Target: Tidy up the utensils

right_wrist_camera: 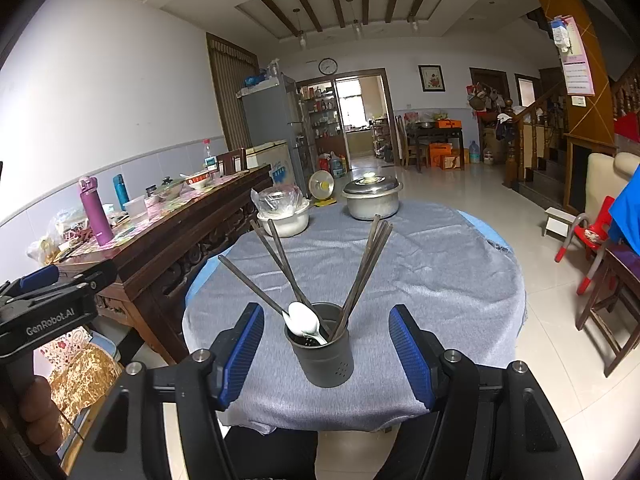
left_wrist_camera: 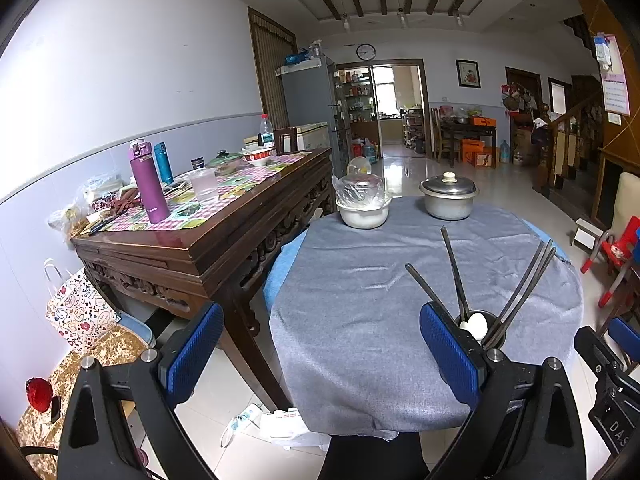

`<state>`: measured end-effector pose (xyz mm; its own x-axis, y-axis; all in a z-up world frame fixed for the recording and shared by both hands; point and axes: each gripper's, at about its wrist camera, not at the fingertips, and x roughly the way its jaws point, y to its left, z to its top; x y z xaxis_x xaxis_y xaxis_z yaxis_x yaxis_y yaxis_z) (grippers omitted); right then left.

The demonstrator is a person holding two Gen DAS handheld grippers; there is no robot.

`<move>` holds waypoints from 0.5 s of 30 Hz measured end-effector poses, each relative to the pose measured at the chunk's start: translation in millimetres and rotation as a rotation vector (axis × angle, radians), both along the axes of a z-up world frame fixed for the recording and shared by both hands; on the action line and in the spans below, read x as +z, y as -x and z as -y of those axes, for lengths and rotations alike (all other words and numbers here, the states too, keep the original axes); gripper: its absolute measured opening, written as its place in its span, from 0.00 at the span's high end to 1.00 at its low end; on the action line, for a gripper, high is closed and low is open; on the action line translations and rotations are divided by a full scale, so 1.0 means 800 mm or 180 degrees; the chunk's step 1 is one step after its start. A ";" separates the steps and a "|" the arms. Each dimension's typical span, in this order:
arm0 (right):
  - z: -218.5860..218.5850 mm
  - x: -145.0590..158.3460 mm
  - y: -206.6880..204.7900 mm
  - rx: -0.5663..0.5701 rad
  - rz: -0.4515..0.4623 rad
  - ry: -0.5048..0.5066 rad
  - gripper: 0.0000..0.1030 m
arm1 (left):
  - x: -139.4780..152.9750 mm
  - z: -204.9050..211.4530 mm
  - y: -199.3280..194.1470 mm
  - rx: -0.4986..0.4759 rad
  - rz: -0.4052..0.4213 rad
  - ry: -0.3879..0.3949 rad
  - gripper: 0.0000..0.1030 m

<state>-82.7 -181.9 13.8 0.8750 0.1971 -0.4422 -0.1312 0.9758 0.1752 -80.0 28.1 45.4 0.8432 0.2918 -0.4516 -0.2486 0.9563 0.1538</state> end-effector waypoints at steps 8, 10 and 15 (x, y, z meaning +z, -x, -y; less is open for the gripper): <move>0.001 -0.002 0.000 0.0011 -0.0020 0.0005 0.32 | -0.001 -0.002 0.000 0.0000 -0.0012 0.0007 0.04; 0.001 -0.002 0.000 0.0011 -0.0017 0.0006 0.32 | -0.001 -0.002 0.000 0.0001 -0.0012 0.0005 0.04; 0.001 -0.002 0.000 0.0014 -0.0020 0.0011 0.32 | -0.002 -0.004 0.001 0.0002 -0.0015 0.0017 0.04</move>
<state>-82.7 -183.0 11.8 0.8712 0.1995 -0.4485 -0.1345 0.9757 0.1727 -80.7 31.7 43.9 0.8409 0.2899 -0.4570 -0.2484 0.9570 0.1499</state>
